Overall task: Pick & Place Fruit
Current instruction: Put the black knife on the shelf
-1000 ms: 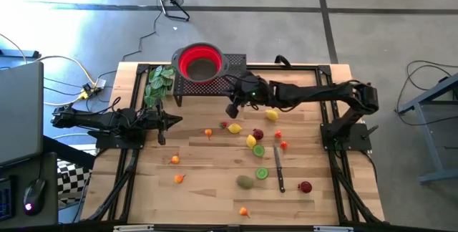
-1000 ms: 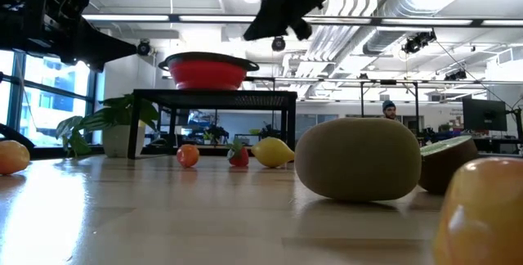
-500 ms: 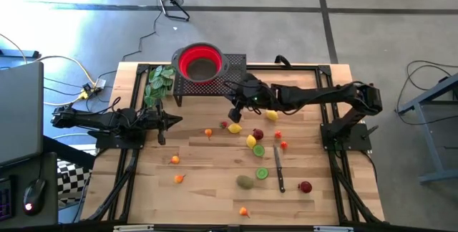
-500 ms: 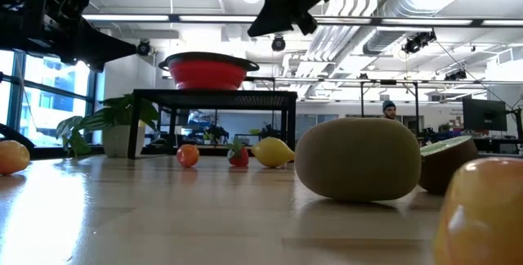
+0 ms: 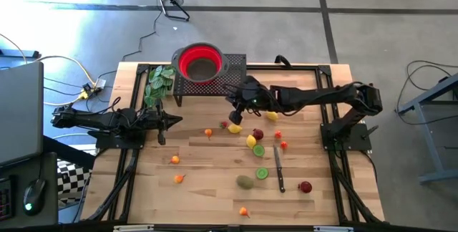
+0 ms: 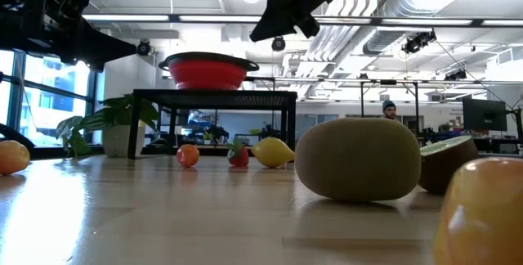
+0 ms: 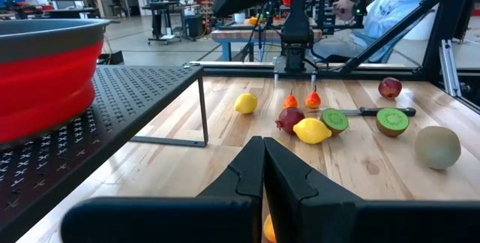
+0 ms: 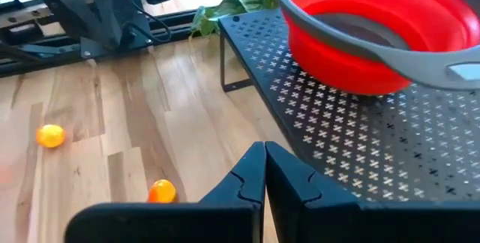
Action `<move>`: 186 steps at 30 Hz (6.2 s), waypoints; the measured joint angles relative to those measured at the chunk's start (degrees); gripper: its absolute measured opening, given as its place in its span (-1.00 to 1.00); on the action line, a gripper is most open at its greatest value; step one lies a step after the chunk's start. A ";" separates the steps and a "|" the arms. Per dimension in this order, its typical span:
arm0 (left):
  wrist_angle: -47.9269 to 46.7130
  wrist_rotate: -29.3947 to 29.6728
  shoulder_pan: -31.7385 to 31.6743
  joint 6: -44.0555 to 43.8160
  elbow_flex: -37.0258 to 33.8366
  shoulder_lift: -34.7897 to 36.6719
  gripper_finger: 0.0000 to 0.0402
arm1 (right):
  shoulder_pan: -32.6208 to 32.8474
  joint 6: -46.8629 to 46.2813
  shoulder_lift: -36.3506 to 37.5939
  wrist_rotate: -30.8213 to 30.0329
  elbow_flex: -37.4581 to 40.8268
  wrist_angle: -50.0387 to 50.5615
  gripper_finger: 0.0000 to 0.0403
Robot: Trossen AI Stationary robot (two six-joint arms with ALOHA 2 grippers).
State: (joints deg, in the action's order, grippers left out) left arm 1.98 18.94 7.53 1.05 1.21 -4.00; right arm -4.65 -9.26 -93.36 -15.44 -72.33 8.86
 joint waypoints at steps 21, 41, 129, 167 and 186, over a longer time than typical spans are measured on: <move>0.00 0.00 -0.02 -0.03 0.00 0.01 -0.98 | 0.92 -4.07 3.44 -1.10 12.29 -7.31 -0.98; -0.04 -0.31 -0.01 -0.03 0.00 0.02 -0.98 | -4.42 -4.02 17.07 -5.53 12.54 30.23 -0.98; -0.07 -0.22 -0.02 0.08 0.00 0.02 -0.98 | -10.64 -26.03 28.29 28.95 29.18 13.96 0.42; 0.04 -0.20 0.00 0.10 0.00 0.02 -0.98 | 32.32 -68.51 20.39 6.04 13.67 19.94 -0.98; 0.04 -0.20 0.00 0.10 0.00 0.02 -0.98 | 39.67 -94.15 9.94 10.77 8.59 40.61 -0.98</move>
State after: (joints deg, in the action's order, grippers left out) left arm 2.02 18.74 7.53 1.15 1.21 -3.99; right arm 35.02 -103.40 -83.42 -4.67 -63.75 49.48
